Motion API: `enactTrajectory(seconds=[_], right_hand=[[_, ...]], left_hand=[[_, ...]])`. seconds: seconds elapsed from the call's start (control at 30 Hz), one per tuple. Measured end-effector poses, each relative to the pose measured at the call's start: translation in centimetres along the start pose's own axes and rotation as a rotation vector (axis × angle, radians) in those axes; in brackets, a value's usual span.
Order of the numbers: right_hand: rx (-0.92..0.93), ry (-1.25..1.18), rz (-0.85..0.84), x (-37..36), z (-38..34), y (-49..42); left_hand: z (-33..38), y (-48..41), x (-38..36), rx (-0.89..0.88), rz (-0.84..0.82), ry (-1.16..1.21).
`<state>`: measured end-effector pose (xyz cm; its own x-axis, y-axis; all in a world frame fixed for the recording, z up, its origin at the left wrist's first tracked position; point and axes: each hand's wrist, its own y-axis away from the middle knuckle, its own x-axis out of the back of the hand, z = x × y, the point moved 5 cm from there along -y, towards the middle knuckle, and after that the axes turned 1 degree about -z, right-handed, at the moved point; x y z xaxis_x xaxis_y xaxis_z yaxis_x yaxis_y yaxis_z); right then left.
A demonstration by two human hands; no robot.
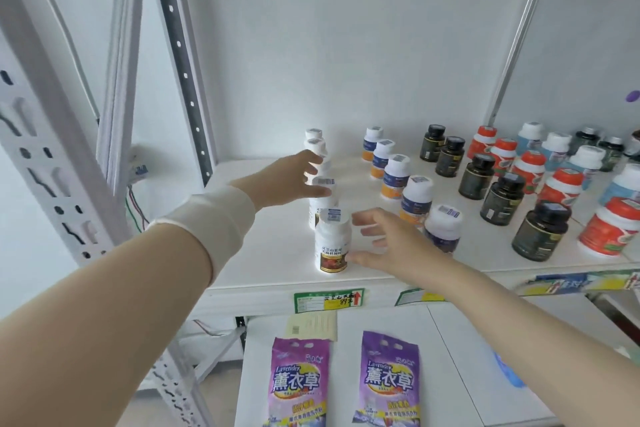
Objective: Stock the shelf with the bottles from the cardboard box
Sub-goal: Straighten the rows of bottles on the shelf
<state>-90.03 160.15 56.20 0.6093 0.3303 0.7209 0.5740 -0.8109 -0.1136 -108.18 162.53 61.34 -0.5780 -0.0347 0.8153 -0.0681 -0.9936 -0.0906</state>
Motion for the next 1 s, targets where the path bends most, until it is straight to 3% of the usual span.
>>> enactTrajectory(seconds=[0.23,0.6,0.87,1.0], right_hand=[[-0.131,-0.249,0.077,-3.9,1.1,-0.5],[-0.122,-0.270,0.143,-4.5,2.3,-0.6],[-0.114,-0.256,0.144,-4.7,2.5,-0.6],[-0.079,-0.120,0.164,-4.4,2.4,0.1]], left_hand=[[-2.9,-0.3,-3.5,0.034,0.057,0.302],[-5.3,-1.7,-5.8,0.087,0.132,0.510],[-5.4,-1.7,-6.2,0.066,0.119,0.524],[-5.2,-0.1,-6.3,0.069,0.129,0.349]])
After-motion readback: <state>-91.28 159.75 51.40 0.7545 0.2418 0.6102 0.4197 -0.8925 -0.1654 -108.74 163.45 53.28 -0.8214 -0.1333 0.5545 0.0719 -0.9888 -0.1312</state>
